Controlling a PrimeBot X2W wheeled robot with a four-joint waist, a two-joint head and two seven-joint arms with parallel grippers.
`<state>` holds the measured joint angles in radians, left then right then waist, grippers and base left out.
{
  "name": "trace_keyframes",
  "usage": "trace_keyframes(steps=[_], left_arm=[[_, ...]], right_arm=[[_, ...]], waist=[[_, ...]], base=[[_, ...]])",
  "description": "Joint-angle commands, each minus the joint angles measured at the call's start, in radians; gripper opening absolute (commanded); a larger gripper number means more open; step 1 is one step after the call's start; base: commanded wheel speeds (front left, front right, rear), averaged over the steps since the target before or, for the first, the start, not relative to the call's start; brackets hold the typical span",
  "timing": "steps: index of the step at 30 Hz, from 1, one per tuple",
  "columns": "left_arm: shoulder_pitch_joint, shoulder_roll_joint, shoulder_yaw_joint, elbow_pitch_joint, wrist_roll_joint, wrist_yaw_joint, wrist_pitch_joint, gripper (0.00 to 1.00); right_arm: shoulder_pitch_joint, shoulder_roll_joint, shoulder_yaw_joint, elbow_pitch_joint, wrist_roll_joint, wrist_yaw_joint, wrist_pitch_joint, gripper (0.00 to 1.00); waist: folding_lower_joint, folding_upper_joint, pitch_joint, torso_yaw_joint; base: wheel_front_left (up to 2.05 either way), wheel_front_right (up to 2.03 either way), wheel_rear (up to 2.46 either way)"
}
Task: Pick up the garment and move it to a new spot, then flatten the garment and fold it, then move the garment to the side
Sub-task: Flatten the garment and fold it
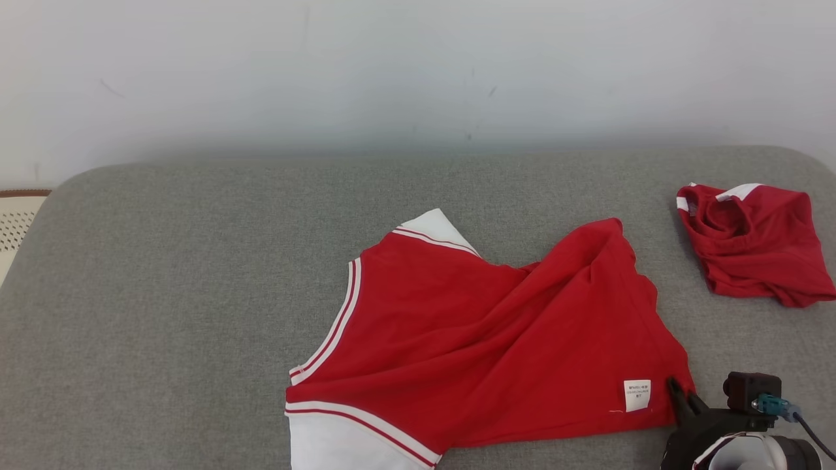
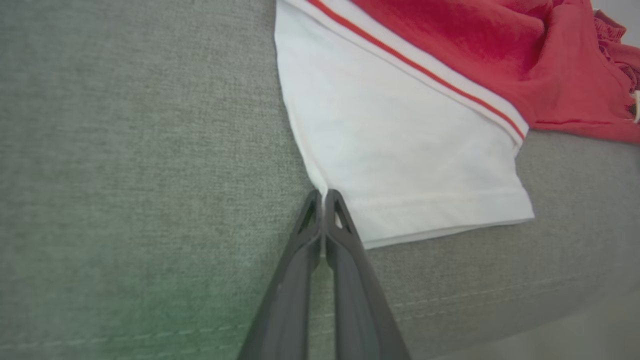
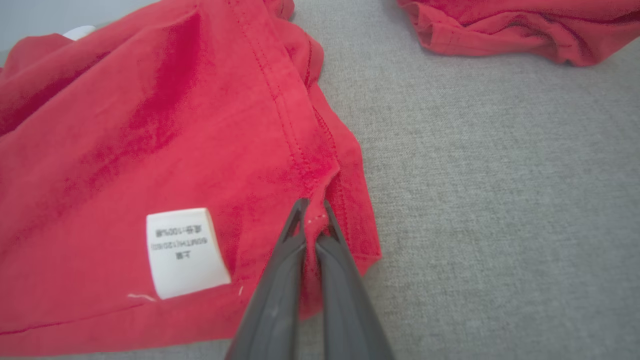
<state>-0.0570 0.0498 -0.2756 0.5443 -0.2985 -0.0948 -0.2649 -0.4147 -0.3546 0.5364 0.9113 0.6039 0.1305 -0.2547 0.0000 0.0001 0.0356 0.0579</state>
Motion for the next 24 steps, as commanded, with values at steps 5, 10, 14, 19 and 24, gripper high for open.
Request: trace_keyframes(steps=[5,10,14,19,24], left_arm=[[0.015,0.001,0.013,-0.031,0.008,0.008,0.002,0.00],[0.034,0.003,0.042,-0.108,0.026,0.015,0.002,0.00],[0.043,0.009,0.067,-0.198,0.049,0.014,0.002,0.00],[0.040,0.027,0.085,-0.313,0.061,0.003,0.002,0.00],[-0.020,0.067,0.082,-0.371,0.075,-0.009,0.005,0.00]], right_arm=[[0.017,-0.022,0.007,-0.027,0.030,0.001,-0.011,0.00],[0.052,-0.043,-0.020,-0.124,0.052,0.001,-0.010,0.00],[0.088,-0.062,-0.037,-0.220,0.069,0.001,-0.011,0.00],[0.121,-0.087,-0.019,-0.343,0.120,0.001,-0.011,0.00],[0.099,-0.108,0.006,-0.436,0.171,0.001,0.000,0.00]], waist=[[0.0000,-0.0001,-0.015,-0.004],[0.0000,-0.0001,-0.028,-0.008],[0.0000,-0.0001,-0.037,-0.011],[0.0000,-0.0001,-0.044,-0.020],[0.0000,-0.0001,-0.039,-0.028]], base=[[0.00,0.00,0.00],[0.00,0.00,0.00],[0.00,0.00,0.00],[0.00,0.00,0.00],[0.00,0.00,0.00]])
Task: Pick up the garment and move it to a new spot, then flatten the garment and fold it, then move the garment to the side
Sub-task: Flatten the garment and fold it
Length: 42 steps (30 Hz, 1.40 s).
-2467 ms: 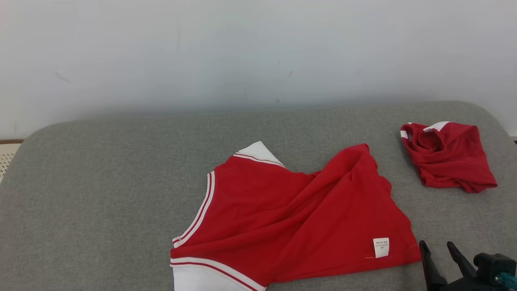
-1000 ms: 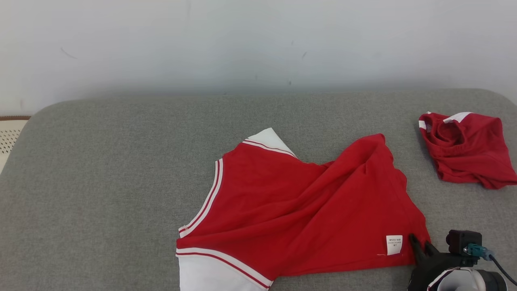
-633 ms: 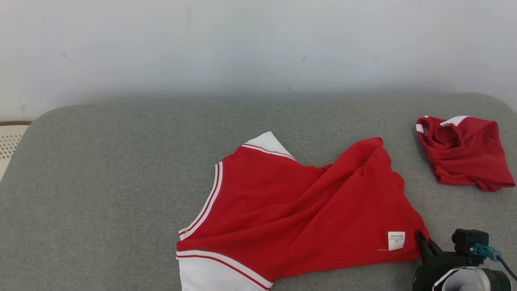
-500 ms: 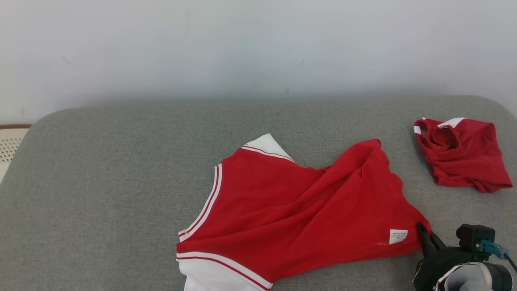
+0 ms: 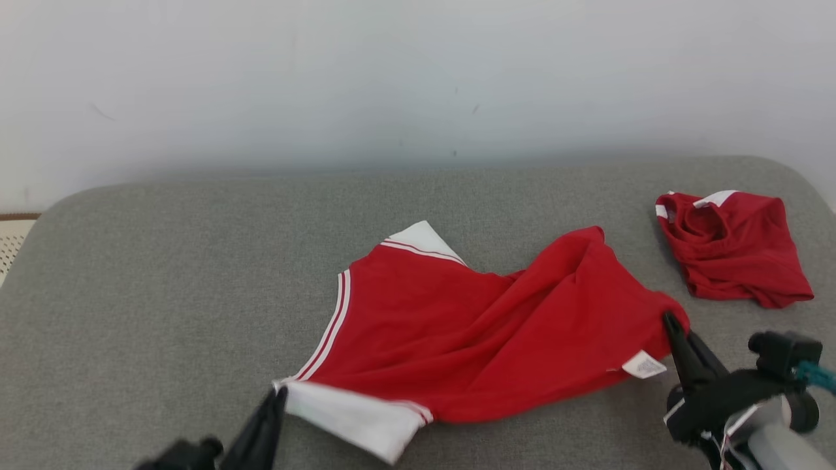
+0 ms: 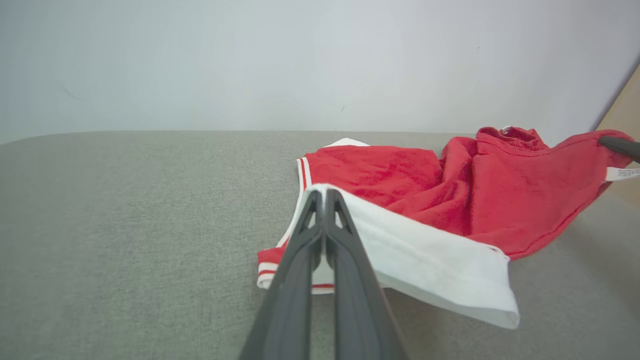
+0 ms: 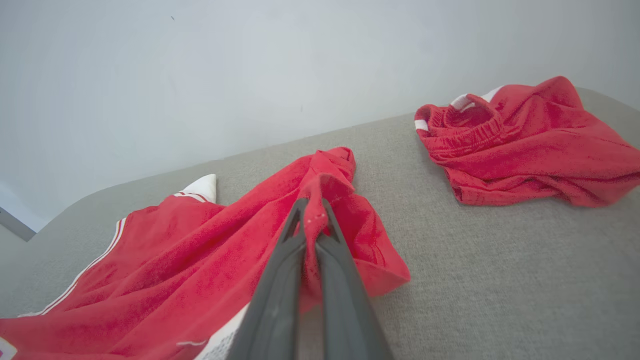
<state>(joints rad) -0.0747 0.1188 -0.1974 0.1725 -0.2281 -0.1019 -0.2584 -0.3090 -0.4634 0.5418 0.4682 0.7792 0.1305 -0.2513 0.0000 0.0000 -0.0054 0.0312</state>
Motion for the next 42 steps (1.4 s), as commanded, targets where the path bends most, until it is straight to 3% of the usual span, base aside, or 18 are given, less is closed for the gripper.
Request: trace_keyframes(steps=[1,5,10,16,23,28,33,37,42], left_arm=[[-0.027,0.016,0.001,-0.008,0.013,-0.003,0.003,0.00],[-0.167,0.091,-0.008,-0.023,0.026,-0.017,0.039,0.00],[-0.458,0.193,-0.037,0.034,-0.011,-0.026,0.111,0.00],[-0.804,0.287,-0.109,0.138,-0.097,-0.027,0.162,0.00],[-1.200,0.339,-0.148,0.285,-0.185,-0.027,0.181,0.00],[-1.413,0.319,-0.154,0.415,-0.209,-0.027,0.173,0.00],[-1.568,0.289,-0.202,0.509,-0.157,-0.027,0.166,0.00],[-1.706,0.266,-0.220,0.608,-0.116,-0.002,0.143,0.00],[-1.780,0.227,-0.194,0.669,-0.148,0.011,0.129,0.00]], right_arm=[[-0.019,-0.007,0.003,-0.012,0.013,0.001,0.005,0.00],[-0.105,-0.027,0.039,-0.067,0.031,0.001,0.040,0.00],[-0.346,-0.026,0.111,-0.072,0.054,0.001,0.110,0.00],[-0.655,-0.006,0.156,0.026,0.113,0.001,0.165,0.00],[-1.019,0.045,0.119,0.192,0.206,0.001,0.177,0.00],[-1.221,0.081,0.123,0.331,0.204,0.001,0.167,0.00],[-1.365,0.094,0.154,0.476,0.155,0.001,0.138,0.00],[-1.479,0.107,0.168,0.598,0.109,0.001,0.070,0.00],[-1.547,0.131,0.163,0.651,0.110,0.001,0.041,0.00]], waist=[[0.0000,0.0000,0.007,-0.002],[0.0000,0.0000,0.044,-0.009],[0.0000,0.0000,0.141,-0.027],[0.0000,0.0000,0.278,-0.034],[0.0000,0.0000,0.428,-0.047],[0.0000,0.0000,0.473,-0.058],[0.0000,0.0000,0.477,-0.047],[0.0000,0.0000,0.460,-0.023],[0.0000,0.0000,0.470,-0.009]], base=[[0.00,0.00,0.00],[0.00,0.00,0.00],[0.00,0.00,0.00],[0.00,0.00,0.00],[0.00,0.00,0.00],[0.00,0.00,0.00],[0.00,0.00,0.00],[0.00,0.00,0.00],[0.00,0.00,0.00]])
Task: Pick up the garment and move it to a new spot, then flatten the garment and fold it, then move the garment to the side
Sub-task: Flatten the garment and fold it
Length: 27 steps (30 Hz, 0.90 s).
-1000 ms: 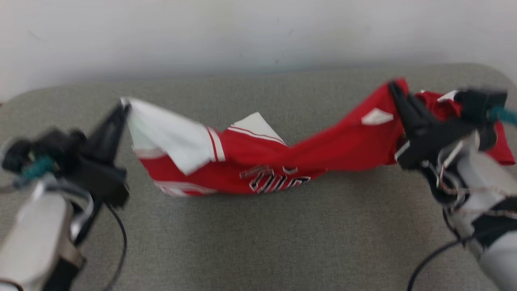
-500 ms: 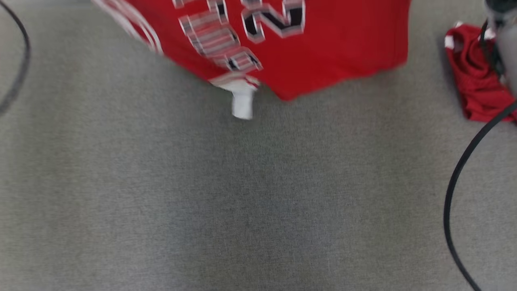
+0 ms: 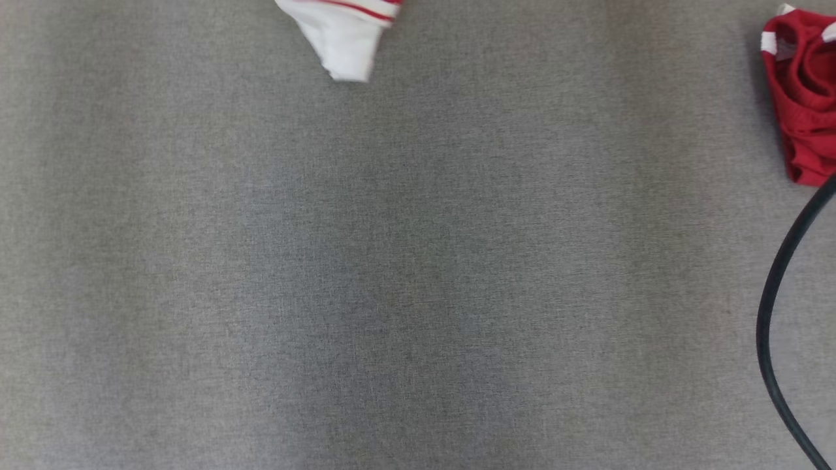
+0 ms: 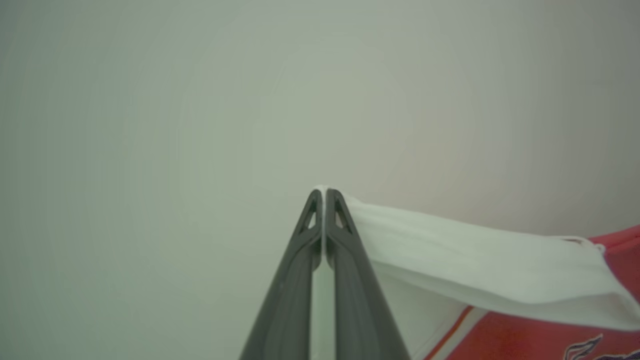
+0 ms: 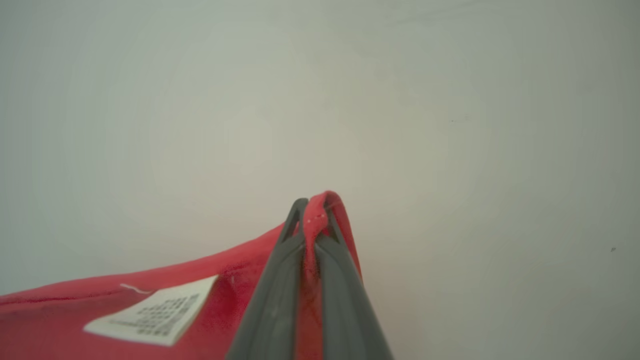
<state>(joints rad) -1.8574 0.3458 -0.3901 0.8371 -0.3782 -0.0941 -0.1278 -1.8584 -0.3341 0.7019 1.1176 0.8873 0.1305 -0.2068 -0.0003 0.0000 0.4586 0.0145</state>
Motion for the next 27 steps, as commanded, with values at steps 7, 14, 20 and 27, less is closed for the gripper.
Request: trace_keyframes(steps=[7,14,20,27], left_arm=[[-0.044,-0.027,0.030,0.032,-0.051,-0.010,-0.073,0.00],[0.067,-0.026,0.034,-0.009,-0.098,-0.026,-0.124,0.00],[0.226,-0.010,0.044,-0.098,-0.146,-0.032,-0.133,0.00],[0.467,0.000,0.060,-0.254,-0.196,-0.034,-0.138,0.00]], right_arm=[[-0.004,0.018,0.032,-0.056,0.034,0.001,-0.030,0.00],[0.088,-0.029,0.134,-0.178,0.087,0.001,-0.037,0.00],[0.206,-0.076,0.204,-0.259,0.161,0.001,-0.045,0.00],[0.371,-0.114,0.254,-0.355,0.244,0.001,-0.057,0.00]], waist=[[0.0003,0.0000,0.049,0.013],[0.0003,0.0000,0.057,0.011],[0.0003,0.0000,0.024,0.004],[0.0003,0.0000,-0.048,-0.003]], base=[[0.00,0.00,0.00],[0.00,0.00,0.00],[0.00,0.00,0.00],[0.00,0.00,0.00]])
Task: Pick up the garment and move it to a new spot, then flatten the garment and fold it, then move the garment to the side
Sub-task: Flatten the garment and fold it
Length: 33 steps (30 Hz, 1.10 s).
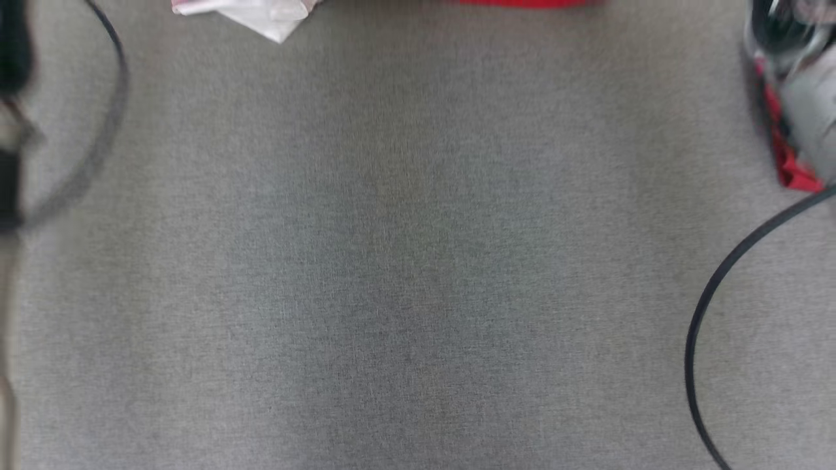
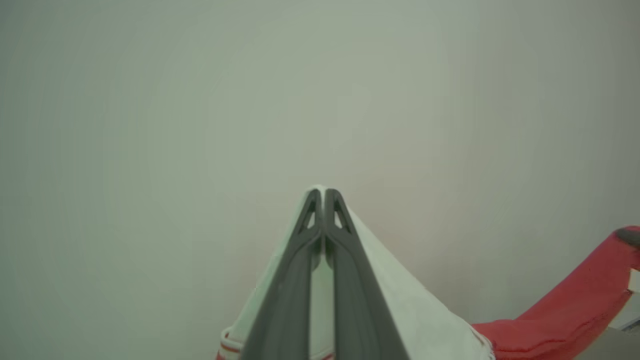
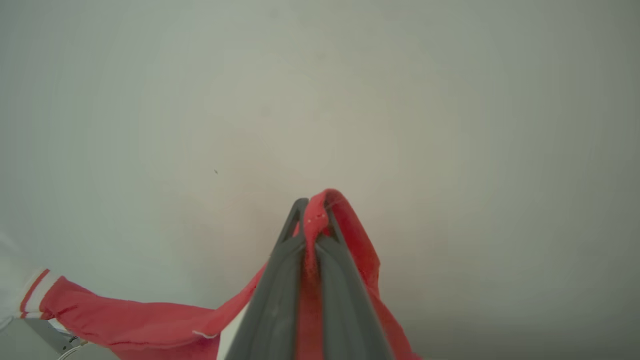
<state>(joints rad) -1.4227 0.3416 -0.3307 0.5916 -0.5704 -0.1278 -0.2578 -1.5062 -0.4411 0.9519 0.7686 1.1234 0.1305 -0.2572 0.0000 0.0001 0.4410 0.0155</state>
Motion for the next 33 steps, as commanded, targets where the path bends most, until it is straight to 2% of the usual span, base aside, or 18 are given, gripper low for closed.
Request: trace_keyframes(steps=[1,6,12,13,19,24,28,33], left_arm=[[0.076,0.007,0.003,-0.039,-0.012,0.002,-0.008,0.00],[0.271,0.019,0.028,-0.173,-0.046,0.033,-0.006,0.00],[0.580,0.032,0.052,-0.379,-0.059,0.096,-0.007,0.00],[0.580,0.032,0.052,-0.379,-0.059,0.096,-0.007,0.00],[0.832,0.019,0.080,-0.519,-0.053,0.148,-0.007,0.00],[1.002,-0.017,0.134,-0.606,-0.030,0.175,-0.007,0.00],[1.123,-0.056,0.154,-0.649,-0.014,0.166,-0.007,0.00],[1.268,-0.127,0.198,-0.688,0.002,0.164,-0.007,0.00]], right_arm=[[0.044,-0.014,0.008,-0.022,0.018,0.001,-0.008,0.00],[0.186,-0.039,-0.001,-0.108,0.049,0.001,-0.009,0.00],[0.431,-0.066,-0.066,-0.244,0.001,0.001,-0.008,0.00],[0.431,-0.066,-0.066,-0.244,0.001,0.001,-0.008,0.00],[0.635,-0.081,-0.140,-0.331,-0.066,0.001,-0.008,0.00],[0.823,-0.054,-0.271,-0.403,-0.126,0.001,-0.008,0.00],[0.970,-0.027,-0.354,-0.461,-0.182,0.001,-0.008,0.00],[1.120,-0.012,-0.371,-0.525,-0.229,0.001,-0.008,0.00]], waist=[[0.0000,-0.0001,-0.041,-0.004],[0.0000,-0.0001,-0.094,-0.009],[0.0000,-0.0001,-0.176,-0.022],[0.0000,-0.0001,-0.176,-0.022],[0.0000,-0.0001,-0.230,-0.030],[0.0000,-0.0001,-0.264,-0.034],[0.0000,-0.0001,-0.288,-0.036],[0.0000,-0.0001,-0.314,-0.043]], base=[[0.00,0.00,0.00],[0.00,0.00,0.00],[0.00,0.00,0.00],[0.00,0.00,0.00],[0.00,0.00,0.00],[0.00,0.00,0.00],[0.00,0.00,0.00],[0.00,0.00,0.00]])
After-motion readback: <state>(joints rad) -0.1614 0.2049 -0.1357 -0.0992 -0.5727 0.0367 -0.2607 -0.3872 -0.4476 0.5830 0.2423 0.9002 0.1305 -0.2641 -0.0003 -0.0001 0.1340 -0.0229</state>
